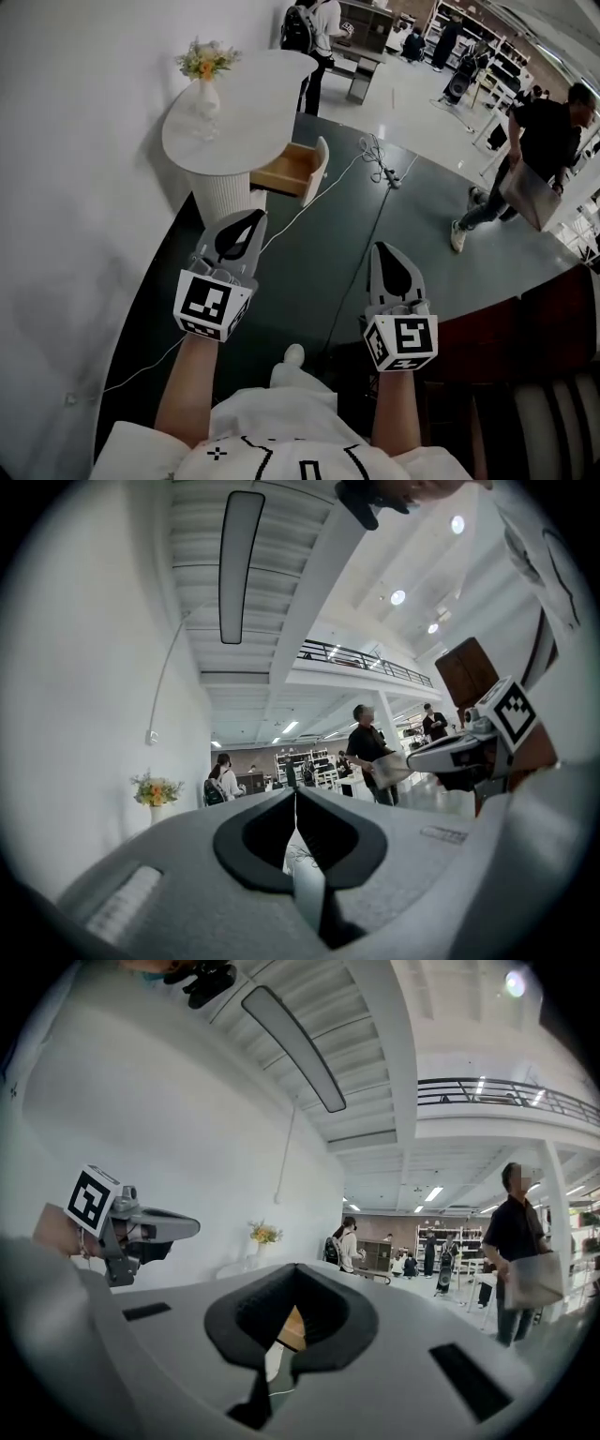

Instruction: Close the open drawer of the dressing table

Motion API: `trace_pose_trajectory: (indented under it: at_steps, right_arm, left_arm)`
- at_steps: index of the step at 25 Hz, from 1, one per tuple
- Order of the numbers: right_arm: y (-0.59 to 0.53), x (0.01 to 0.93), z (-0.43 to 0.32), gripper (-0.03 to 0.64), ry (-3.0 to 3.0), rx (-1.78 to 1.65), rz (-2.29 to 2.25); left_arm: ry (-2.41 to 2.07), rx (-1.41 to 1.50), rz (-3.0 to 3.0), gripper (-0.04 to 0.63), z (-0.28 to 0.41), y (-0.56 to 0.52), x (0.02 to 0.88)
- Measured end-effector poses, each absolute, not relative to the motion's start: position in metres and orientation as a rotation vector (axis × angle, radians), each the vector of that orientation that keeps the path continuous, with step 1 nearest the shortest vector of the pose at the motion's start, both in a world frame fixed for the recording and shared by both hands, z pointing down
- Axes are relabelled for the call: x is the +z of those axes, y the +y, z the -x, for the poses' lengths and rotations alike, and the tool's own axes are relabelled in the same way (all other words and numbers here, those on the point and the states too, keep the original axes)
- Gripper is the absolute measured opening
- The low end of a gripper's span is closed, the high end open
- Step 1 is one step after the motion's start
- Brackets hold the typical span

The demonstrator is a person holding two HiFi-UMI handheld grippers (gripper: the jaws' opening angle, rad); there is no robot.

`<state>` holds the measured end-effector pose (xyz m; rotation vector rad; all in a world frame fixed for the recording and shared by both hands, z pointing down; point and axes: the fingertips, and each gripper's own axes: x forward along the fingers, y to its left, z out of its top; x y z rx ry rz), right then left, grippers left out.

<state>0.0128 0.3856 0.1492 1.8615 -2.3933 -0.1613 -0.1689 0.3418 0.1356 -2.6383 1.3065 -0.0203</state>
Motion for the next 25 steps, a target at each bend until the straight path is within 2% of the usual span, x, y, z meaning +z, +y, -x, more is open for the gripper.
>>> trace_pose_trajectory:
  at_steps: [12, 25]
  right_arm:
    - [0.276, 0.148, -0.098, -0.002, -2.407, -0.179, -1.820]
    - [0.207, 0.176, -0.120, -0.002, -2.378, -0.139, -1.770]
  left_arm:
    - [1.379, -0.039, 2.611, 0.017, 0.093, 0.242, 0.139]
    - [1.336, -0.090, 2.654, 0.017, 0.056, 0.167, 0.160]
